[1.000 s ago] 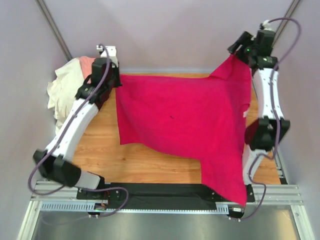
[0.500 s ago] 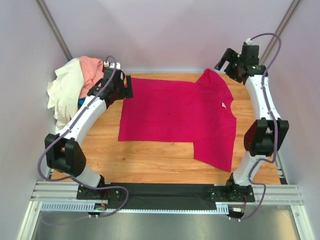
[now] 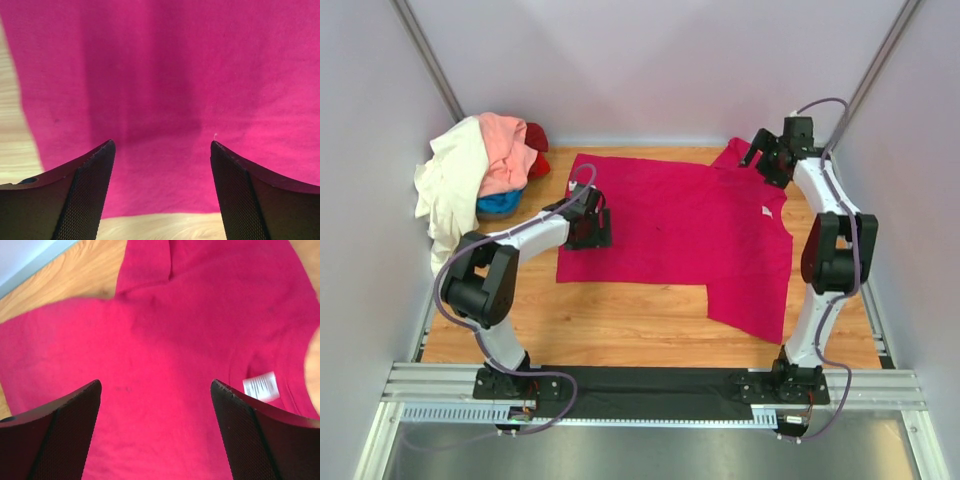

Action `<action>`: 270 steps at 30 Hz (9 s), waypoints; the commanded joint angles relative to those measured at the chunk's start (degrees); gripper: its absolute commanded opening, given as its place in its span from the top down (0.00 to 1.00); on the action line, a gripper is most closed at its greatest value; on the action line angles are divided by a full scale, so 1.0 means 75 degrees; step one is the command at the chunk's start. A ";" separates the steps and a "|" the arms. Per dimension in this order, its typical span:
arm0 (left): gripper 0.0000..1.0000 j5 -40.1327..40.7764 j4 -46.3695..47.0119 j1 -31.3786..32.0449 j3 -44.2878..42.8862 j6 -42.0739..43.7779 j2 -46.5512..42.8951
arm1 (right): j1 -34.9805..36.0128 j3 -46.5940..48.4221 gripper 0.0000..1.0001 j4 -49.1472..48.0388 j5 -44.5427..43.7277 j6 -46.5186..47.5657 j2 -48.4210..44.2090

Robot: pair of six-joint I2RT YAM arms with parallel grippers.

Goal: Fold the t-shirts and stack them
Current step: Flatten the tshirt out, then fold the tshirt

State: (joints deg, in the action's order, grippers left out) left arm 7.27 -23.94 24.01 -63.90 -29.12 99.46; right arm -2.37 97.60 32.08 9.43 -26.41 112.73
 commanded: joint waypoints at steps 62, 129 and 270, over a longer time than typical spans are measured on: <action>0.37 0.0308 -0.0112 0.0924 0.2426 -0.0980 -0.0171 | 0.0469 0.3732 0.51 -0.1851 -0.0168 -0.1130 0.4375; 0.42 0.0414 -0.0323 0.1146 0.2215 -0.0933 0.0051 | 0.1651 0.5700 1.00 -0.2753 -0.0576 -0.1856 0.5454; 0.15 0.0437 -0.1998 0.1229 0.4394 -0.2233 -0.6195 | 0.3656 -0.9639 1.00 0.2719 -0.2336 -0.3839 -0.8456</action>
State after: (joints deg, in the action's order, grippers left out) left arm 8.71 -37.67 34.44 -32.36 -42.89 53.25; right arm 24.69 24.18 54.08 -7.81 -57.74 50.13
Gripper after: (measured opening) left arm 0.857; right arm 0.017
